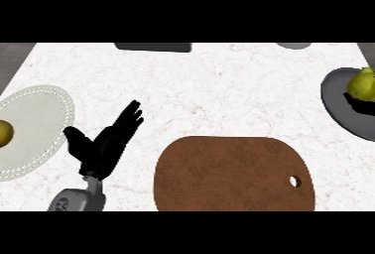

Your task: Pick the pear from the cutting board and place it in the pan

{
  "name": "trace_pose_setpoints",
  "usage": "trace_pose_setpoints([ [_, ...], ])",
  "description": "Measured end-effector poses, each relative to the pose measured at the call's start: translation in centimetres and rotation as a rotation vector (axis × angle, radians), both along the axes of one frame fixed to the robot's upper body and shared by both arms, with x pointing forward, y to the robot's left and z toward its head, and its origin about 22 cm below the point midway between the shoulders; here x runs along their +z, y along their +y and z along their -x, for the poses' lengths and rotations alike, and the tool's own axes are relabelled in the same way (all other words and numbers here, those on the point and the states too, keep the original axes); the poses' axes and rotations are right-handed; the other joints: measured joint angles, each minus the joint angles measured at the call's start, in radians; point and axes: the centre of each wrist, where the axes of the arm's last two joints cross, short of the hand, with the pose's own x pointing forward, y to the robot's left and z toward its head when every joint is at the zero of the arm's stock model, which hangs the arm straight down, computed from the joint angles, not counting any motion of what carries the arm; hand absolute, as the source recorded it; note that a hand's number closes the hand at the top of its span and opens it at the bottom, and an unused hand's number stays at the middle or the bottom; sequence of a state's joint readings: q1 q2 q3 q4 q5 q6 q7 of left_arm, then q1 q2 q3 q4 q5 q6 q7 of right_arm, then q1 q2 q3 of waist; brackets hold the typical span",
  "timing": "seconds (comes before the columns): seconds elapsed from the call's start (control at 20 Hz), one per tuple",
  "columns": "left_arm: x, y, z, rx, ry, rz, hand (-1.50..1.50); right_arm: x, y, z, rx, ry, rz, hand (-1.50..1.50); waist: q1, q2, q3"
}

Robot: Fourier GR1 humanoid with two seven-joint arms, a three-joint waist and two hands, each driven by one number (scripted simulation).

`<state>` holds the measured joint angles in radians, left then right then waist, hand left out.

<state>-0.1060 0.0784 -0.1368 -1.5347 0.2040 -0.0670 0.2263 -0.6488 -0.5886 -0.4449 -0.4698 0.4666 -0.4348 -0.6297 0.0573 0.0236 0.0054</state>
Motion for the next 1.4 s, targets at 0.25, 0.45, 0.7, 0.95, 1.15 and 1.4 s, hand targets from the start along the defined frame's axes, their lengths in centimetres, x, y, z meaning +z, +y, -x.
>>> trace_pose_setpoints([
  [0.25,0.2,-0.3,-0.2,-0.013,-0.009,0.003,0.0,-0.2,-1.7,0.6,-0.055,0.129,0.022,-1.5,0.023,0.01,0.0],
  [0.45,0.4,-0.7,-0.7,-0.033,-0.016,0.005,0.0,-0.9,-1.6,0.8,-0.062,0.266,0.022,-1.5,0.037,0.018,0.002],
  [0.7,0.5,-0.8,-0.5,-0.037,-0.016,0.005,0.0,-0.8,-1.3,0.3,-0.001,0.255,-0.083,-1.5,0.037,0.017,0.005],
  [0.95,0.4,-0.6,-0.2,-0.025,-0.005,0.007,0.0,-0.1,-1.4,-0.1,0.08,0.116,-0.287,-1.5,0.024,0.012,0.007],
  [1.15,0.2,-0.5,0.0,-0.016,-0.006,0.007,0.0,0.1,-3.0,1.0,0.117,0.084,-0.44,-1.5,0.017,0.013,0.006],
  [1.4,0.5,-0.4,-0.1,-0.007,-0.015,0.007,0.0,0.1,-5.6,3.5,0.195,0.116,-0.56,-1.5,0.009,0.013,0.007],
])
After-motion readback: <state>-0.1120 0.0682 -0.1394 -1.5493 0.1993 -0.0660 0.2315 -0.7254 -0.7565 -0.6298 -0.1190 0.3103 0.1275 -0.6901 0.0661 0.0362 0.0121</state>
